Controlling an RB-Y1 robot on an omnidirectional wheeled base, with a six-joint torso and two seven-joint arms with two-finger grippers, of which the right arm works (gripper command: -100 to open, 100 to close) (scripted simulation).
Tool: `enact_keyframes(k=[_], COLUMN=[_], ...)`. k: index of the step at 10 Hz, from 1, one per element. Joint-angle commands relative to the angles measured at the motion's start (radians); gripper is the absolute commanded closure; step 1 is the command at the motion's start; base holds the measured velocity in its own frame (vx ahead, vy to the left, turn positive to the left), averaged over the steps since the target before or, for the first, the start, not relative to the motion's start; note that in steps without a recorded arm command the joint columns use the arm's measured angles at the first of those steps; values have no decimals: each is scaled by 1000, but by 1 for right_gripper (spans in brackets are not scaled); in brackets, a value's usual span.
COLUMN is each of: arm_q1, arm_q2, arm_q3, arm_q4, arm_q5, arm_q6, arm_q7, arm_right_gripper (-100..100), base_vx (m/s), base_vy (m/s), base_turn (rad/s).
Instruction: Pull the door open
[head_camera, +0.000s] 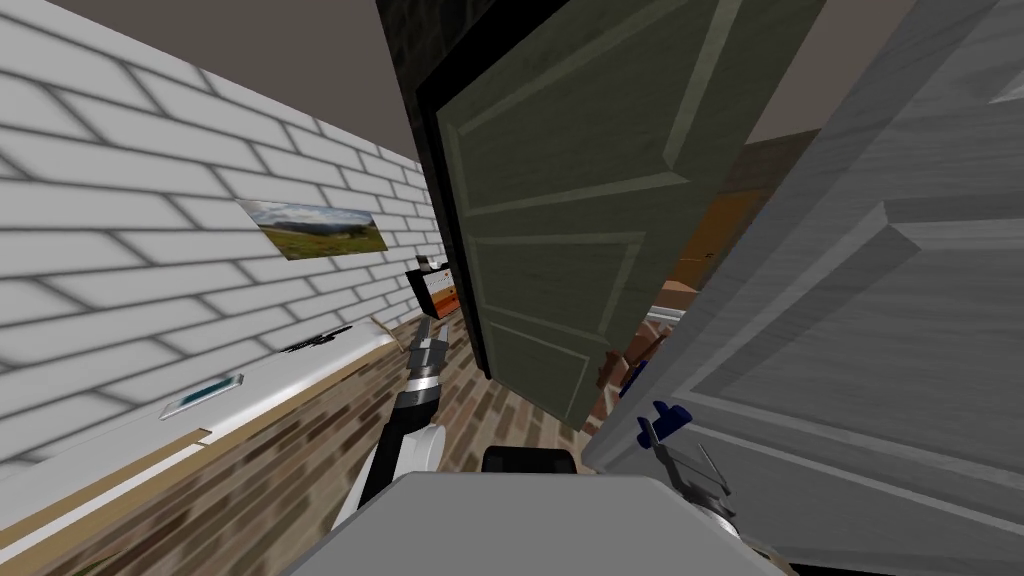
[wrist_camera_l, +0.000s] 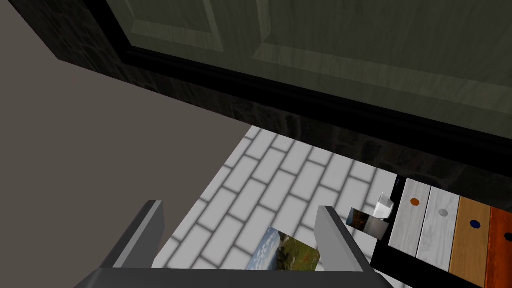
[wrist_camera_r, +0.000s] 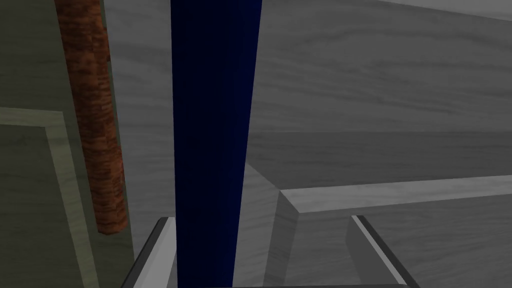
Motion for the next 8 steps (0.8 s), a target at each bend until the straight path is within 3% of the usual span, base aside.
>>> enact_keyframes(k=[1, 2, 4, 8], arm_q1=[32, 46, 46, 46], arm_q2=[-24, -31, -31, -31], arm_q3=[-23, -23, -23, -23], arm_q4=[10, 19, 19, 19], arm_q5=[-20, -27, -27, -27], arm_q6=[10, 8, 8, 8], arm_q7=[6, 6, 6, 6], arm_right_gripper=[100, 100, 100, 100], base_vx=[-104, -126, -84, 4], base_vy=[29, 34, 17, -1], base_turn=[-22, -79, -34, -1])
